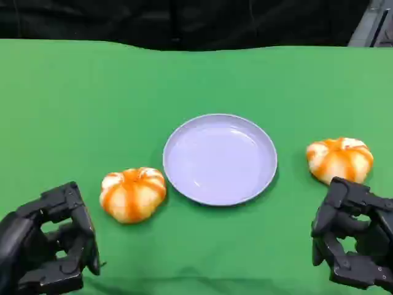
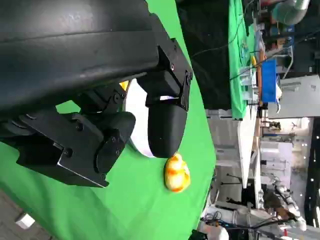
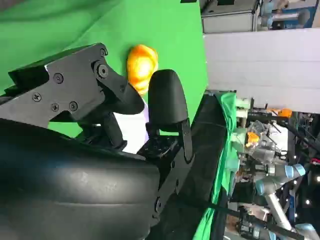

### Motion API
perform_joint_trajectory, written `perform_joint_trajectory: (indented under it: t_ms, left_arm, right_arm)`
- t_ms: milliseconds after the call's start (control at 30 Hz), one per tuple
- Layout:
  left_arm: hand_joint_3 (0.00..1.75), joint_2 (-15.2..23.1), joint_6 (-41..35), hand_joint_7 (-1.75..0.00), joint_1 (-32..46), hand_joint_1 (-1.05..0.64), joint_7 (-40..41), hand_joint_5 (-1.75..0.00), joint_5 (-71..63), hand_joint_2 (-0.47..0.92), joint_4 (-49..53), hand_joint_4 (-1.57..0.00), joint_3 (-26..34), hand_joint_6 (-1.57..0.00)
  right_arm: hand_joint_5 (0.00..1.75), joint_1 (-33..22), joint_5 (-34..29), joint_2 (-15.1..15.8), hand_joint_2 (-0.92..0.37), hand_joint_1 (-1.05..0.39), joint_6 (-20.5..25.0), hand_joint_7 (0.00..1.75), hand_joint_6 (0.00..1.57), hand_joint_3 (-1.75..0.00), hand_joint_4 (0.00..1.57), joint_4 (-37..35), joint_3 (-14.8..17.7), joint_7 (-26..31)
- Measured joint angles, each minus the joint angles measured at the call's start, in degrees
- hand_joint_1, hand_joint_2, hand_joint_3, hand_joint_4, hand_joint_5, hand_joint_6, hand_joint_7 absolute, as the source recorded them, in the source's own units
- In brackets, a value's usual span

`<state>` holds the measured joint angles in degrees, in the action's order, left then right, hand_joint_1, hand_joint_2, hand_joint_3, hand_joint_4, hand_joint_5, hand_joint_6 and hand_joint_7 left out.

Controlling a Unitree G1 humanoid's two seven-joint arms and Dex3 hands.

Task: Grasp the bread from the table and place it into the plate.

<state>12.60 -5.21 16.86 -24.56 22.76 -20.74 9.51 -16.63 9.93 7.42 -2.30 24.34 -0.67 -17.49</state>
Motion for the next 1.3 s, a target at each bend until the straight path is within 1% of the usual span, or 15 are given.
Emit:
perform_joint_trajectory:
  t_ms: [600, 667, 800, 833, 867, 900, 933, 1000, 1067, 1133, 1200, 1300]
  left_arm:
    - [1.28, 0.0, 0.0, -1.75, 0.0, 0.17, -0.1, -1.75, -0.1, 0.66, -0.2, -0.88, 0.0, -0.68]
    - [1.25, 0.0, 0.2, -1.7, 0.0, 0.18, -0.1, -1.75, -0.2, 0.64, -0.2, -0.84, 0.0, -0.68]
    - [1.23, -0.8, 4.5, -1.65, 0.0, 0.18, 0.3, -1.75, -2.4, 0.63, 0.3, -0.81, 0.1, -0.68]
    - [0.8, -0.9, 5.0, -1.06, 0.0, -0.21, 0.5, -1.18, -2.6, 0.75, 0.5, -0.48, 0.1, -0.49]
    - [0.57, -1.0, 7.5, -0.62, 0.0, -0.35, 1.3, -0.79, -5.4, 0.84, 1.0, -0.46, -0.1, -0.54]
    - [0.45, -1.1, 11.6, -0.35, -0.1, -0.42, 3.2, -0.55, -10.4, 0.88, 1.8, -0.48, -0.2, -0.59]
    - [0.35, -1.1, 16.0, -0.17, -0.2, -0.56, 5.4, -0.35, -15.4, 0.9, 2.4, -0.43, -0.2, -0.59]
    - [0.28, -1.1, 22.6, -0.07, -0.6, -0.69, 9.7, -0.23, -25.3, 0.92, 2.8, -0.38, -0.6, -0.59]
    - [0.23, -1.0, 26.2, -0.02, -1.1, -0.79, 13.8, -0.16, -34.9, 0.92, 2.7, -0.32, -1.0, -0.56]
    - [0.23, -0.3, 27.6, -0.01, -2.4, -0.85, 17.6, -0.12, -45.1, 0.92, 2.7, -0.27, -1.8, -0.53]
    - [0.22, 1.5, 28.5, 0.0, -4.3, -0.88, 20.9, -0.11, -55.0, 0.92, 2.7, -0.24, -3.0, -0.5]
    - [0.18, 3.9, 28.4, 0.0, -7.9, -0.91, 24.1, -0.09, -65.4, 0.92, 2.8, -0.22, -5.1, -0.47]
  right_arm:
    - [1.75, 0.0, 0.0, 0.0, -0.69, 0.0, 0.4, 1.56, 0.65, -1.06, 0.8, 0.9, 0.0, 0.1]
    - [1.75, 0.0, 0.0, 0.0, -0.69, -0.01, 0.4, 1.56, 0.65, -1.06, 0.8, 0.9, 0.0, 0.1]
    - [1.75, 0.0, 0.0, 0.0, -0.69, -0.01, 0.5, 1.57, 0.65, -1.06, 0.8, 1.0, -0.1, 0.1]
    - [1.75, 0.0, 0.0, 0.0, -0.69, -0.01, 0.7, 1.56, 0.64, -1.06, 0.8, 1.0, -0.1, 0.1]
    - [1.75, 0.0, -0.1, 0.0, -0.69, 0.0, 0.9, 1.56, 0.64, -1.06, 0.8, 1.0, -0.2, 0.2]
    - [1.75, 0.0, -0.3, 0.0, -0.69, 0.0, 0.9, 1.56, 0.64, -1.06, 0.79, 1.0, -0.2, 0.2]
    - [1.75, 0.0, -0.4, 0.0, -0.69, 0.0, 1.0, 1.56, 0.64, -1.06, 0.79, 1.0, -0.3, 0.3]
    - [1.75, 0.0, -0.5, 0.0, -0.7, 0.0, 1.1, 1.56, 0.64, -1.06, 0.79, 1.0, -0.4, 0.4]
    - [1.75, 0.0, -0.4, 0.0, -0.7, 0.0, 1.2, 1.56, 0.64, -1.06, 0.79, 1.0, -0.5, 0.4]
    - [1.75, 0.0, -0.4, 0.0, -0.7, 0.0, 1.3, 1.56, 0.64, -1.06, 0.79, 1.0, -0.5, 0.4]
    - [1.75, 0.0, -0.4, 0.0, -0.7, 0.0, 1.4, 1.56, 0.64, -1.05, 0.78, 1.1, -0.5, 0.4]
    - [1.75, 0.0, -0.4, 0.0, -0.7, 0.0, 1.5, 1.56, 0.64, -1.05, 0.78, 1.4, -0.5, 0.5]
